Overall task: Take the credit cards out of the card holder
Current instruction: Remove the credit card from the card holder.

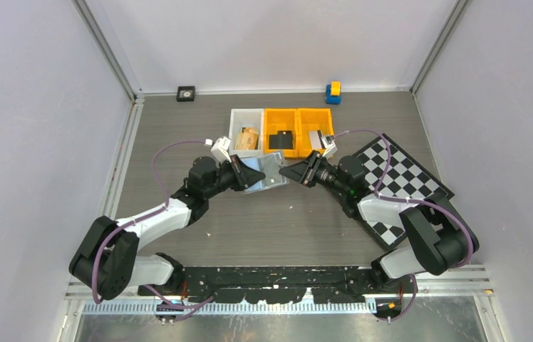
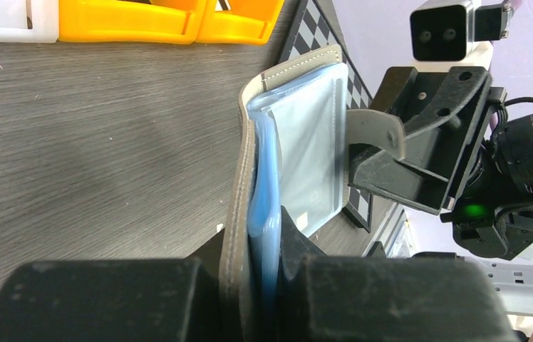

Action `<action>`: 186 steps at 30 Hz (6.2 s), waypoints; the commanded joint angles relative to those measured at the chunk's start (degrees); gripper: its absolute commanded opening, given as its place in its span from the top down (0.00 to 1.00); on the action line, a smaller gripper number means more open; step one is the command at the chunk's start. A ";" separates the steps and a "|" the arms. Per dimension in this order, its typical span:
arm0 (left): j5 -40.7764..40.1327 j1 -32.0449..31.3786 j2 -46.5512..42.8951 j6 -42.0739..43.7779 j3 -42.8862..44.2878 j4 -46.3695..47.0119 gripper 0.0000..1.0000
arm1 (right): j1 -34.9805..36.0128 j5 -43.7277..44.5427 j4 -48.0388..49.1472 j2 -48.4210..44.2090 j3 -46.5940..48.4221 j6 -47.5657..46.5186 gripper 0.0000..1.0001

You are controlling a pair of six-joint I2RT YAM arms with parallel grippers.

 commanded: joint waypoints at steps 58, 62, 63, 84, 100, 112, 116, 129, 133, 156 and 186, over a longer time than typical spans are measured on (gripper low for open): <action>4.84 1.09 17.33 0.37 12.80 -12.65 1.00 | 14.89 14.51 -27.13 -10.20 9.94 -22.89 0.99; 6.38 0.75 18.02 0.19 13.10 -11.48 1.00 | 15.87 19.19 -31.01 -8.53 11.74 -24.01 0.99; 6.36 0.77 17.65 0.19 12.97 -11.40 1.00 | 15.87 21.73 -33.09 -8.76 12.14 -24.37 0.99; 15.17 10.14 9.37 -11.20 2.19 8.66 0.58 | 9.80 25.79 -33.26 -17.71 6.95 -19.04 0.99; 18.04 11.65 12.24 -14.82 1.12 15.41 0.38 | 2.19 10.55 -16.73 -13.01 2.25 -7.64 0.99; 19.18 11.61 14.81 -14.77 2.59 14.28 0.95 | 0.99 13.05 -20.47 -14.87 2.00 -8.68 0.98; 18.79 11.61 14.21 -14.27 2.39 13.55 1.00 | 0.94 20.73 -31.65 -16.10 4.19 -11.76 0.75; 14.77 11.58 8.85 -9.96 2.27 5.86 1.00 | 0.94 28.64 -39.10 -27.50 3.32 -16.52 0.45; 14.77 11.08 9.42 -9.98 2.46 5.65 1.00 | 1.43 16.66 -30.18 -23.76 3.25 -15.96 0.54; 20.56 8.57 11.38 -17.94 1.41 19.60 1.00 | 2.73 6.75 -27.07 -3.41 10.03 -11.53 0.65; 22.69 7.82 14.26 -21.35 1.36 25.49 1.00 | 1.39 3.10 -21.54 -0.89 8.98 -7.72 0.67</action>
